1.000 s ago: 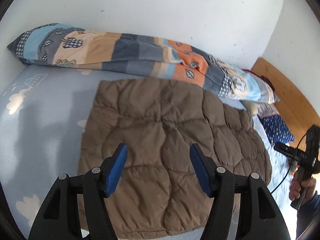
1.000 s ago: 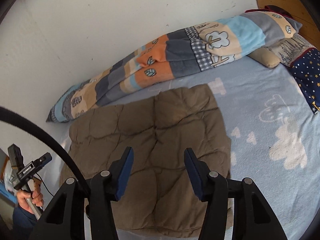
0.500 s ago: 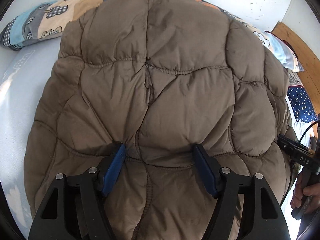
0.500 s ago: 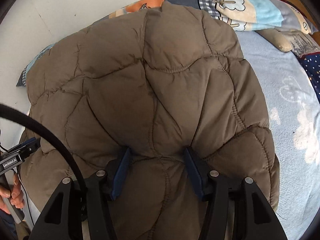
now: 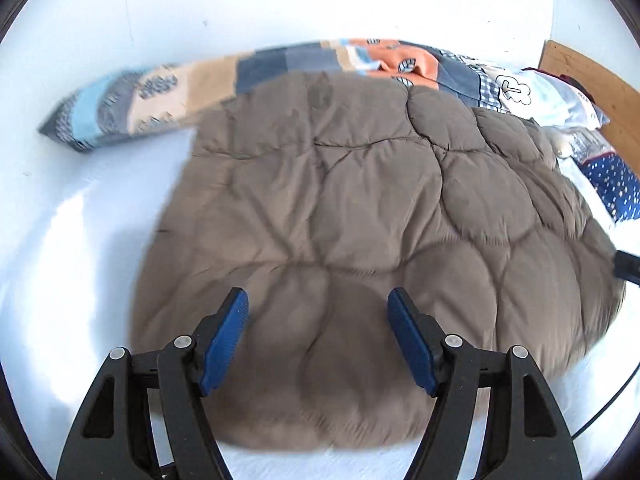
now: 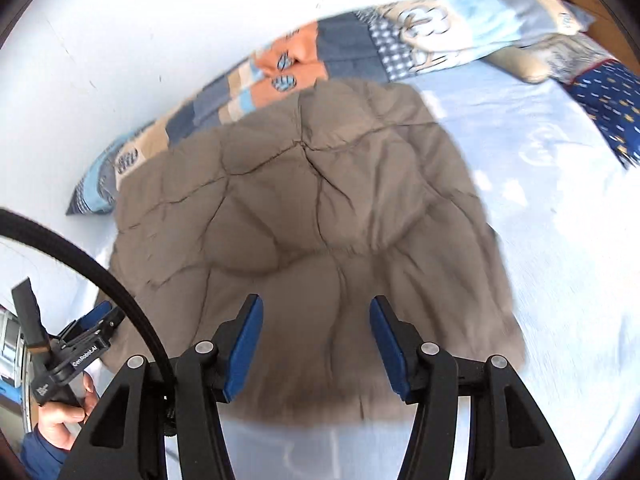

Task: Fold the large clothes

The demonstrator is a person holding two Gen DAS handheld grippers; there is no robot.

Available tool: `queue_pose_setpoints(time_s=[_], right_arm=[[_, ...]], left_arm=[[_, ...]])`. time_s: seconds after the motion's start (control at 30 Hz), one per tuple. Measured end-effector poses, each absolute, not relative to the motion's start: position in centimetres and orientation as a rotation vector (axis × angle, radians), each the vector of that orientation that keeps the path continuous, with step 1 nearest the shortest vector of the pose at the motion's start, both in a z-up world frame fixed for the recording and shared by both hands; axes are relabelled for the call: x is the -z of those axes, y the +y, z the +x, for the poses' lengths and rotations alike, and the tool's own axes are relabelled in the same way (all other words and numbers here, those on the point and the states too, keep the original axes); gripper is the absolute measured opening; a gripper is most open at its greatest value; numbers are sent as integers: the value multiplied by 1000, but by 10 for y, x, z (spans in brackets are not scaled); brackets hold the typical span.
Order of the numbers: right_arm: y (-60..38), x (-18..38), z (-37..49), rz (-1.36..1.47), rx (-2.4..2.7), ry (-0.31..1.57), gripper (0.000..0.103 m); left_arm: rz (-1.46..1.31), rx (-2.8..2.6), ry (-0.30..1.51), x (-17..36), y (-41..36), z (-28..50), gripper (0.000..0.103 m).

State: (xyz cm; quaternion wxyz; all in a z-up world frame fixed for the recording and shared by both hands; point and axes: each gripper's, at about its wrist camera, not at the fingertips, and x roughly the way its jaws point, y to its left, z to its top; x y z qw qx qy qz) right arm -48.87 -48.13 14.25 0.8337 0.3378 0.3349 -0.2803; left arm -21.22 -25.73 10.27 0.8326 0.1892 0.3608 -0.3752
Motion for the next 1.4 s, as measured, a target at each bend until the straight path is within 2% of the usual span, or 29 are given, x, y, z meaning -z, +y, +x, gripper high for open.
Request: queue_pose_setpoints(time_s=[0.13,0.27,0.87,1.4], right_arm=[[-460,-151,-517,765,608,636,60],[-441,-159,-506,755,584,606,60],[-426,-138,-441,618,574,743,60],[-439,-106,-433,697,523,794,67]], left_arm=[[424,745,715,-115,-228,-229,72],[442,692,662,-122,-216,-237,72],[491,629,689,-104,-233,-210,72],[564,620,721,-88,-241,-207,74]])
